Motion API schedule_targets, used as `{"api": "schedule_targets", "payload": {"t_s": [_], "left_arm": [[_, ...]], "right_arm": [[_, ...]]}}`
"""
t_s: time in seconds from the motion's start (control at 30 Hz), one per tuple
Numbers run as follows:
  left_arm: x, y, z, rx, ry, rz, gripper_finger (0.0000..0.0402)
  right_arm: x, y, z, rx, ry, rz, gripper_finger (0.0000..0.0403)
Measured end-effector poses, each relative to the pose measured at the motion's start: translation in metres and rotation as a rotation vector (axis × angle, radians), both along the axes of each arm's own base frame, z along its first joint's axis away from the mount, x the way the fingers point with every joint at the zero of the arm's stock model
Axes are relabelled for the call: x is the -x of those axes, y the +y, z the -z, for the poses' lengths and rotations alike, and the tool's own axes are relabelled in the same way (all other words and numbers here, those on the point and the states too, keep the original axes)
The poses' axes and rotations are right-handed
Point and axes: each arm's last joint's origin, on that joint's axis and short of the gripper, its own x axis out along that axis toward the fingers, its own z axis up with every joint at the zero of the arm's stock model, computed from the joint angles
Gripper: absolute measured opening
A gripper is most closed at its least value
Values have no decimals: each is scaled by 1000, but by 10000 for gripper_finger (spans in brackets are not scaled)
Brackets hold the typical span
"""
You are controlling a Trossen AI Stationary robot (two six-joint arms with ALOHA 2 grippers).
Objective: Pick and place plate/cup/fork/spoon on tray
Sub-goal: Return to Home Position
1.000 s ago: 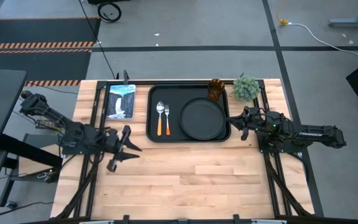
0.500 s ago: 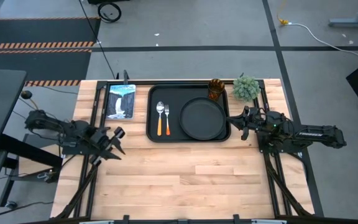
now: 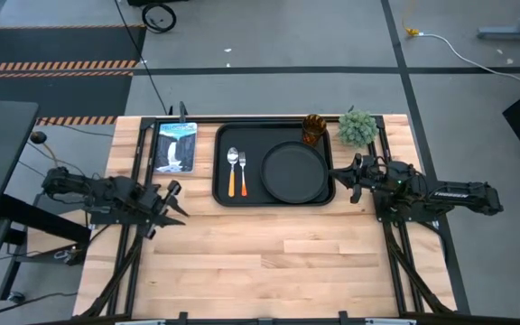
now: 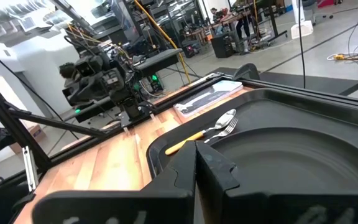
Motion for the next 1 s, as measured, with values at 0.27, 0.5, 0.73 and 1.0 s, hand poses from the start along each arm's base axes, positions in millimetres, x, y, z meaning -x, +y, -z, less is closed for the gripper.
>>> {"api": "schedule_targets", "payload": {"t_s": [0.27, 0.5, 0.73, 1.0], "left_arm": [[1, -3, -4, 13, -33, -2, 119], [0, -3, -3, 12, -29, 0, 119], [0, -3, -3, 13, -29, -1, 119], [0, -3, -3, 12, -29, -1, 119]], "right_arm": [[0, 0, 0, 0, 2, -2, 13], [0, 0, 0, 0, 1, -2, 13], [0, 0, 0, 0, 1, -2, 13], [0, 0, 0, 0, 2, -3, 13]]}}
